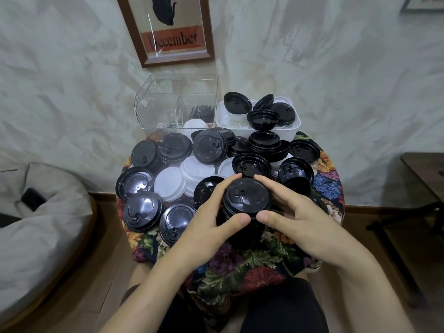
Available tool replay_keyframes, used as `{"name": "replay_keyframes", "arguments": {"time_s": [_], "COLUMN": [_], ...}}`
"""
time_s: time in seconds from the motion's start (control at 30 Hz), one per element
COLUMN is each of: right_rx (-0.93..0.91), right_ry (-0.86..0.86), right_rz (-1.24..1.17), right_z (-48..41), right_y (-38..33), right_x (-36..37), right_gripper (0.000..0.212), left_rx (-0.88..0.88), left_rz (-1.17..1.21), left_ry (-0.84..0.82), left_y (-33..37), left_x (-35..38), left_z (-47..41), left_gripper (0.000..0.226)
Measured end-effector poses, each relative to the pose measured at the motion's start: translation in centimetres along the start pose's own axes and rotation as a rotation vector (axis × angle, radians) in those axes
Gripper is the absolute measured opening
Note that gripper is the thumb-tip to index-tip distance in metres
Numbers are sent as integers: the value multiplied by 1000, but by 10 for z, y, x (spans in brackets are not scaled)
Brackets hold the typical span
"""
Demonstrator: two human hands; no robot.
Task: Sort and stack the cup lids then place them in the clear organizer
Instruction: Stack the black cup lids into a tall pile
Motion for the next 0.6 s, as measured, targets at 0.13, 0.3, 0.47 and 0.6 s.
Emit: {"name": "replay_keyframes", "arguments": {"time_s": [0.13,0.3,0.47,0.6], "right_rx": [-13,-21,-38,-41], "right_ry": [17,22,31,57], "right_rz": [13,17,17,0], "right_z": [-1,-4,-1,0], "right_y": [0,3,2,5], "right_x": [3,6,8,10], "right_gripper": [74,74,72,70], "left_rx": [-8,-27,-42,-41], "left_rz": [-5,13,3,11], "left_ry": [-8,-17,-36,-29], "left_y": [-5,-10,-5,-2], "left_x": [0,-3,-4,-2], "left_z": [0,2,2,2], "left_gripper": [71,71,68,67]}}
Point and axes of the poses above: each hand's wrist, its own z-axis away from the middle knuckle, its own x-axis out of the palm, y = z × x, the point moved 4 cm from there along -z, towards the middle knuckle, and after that the axes turned 15 degrees about z, right-handed, at the moved point
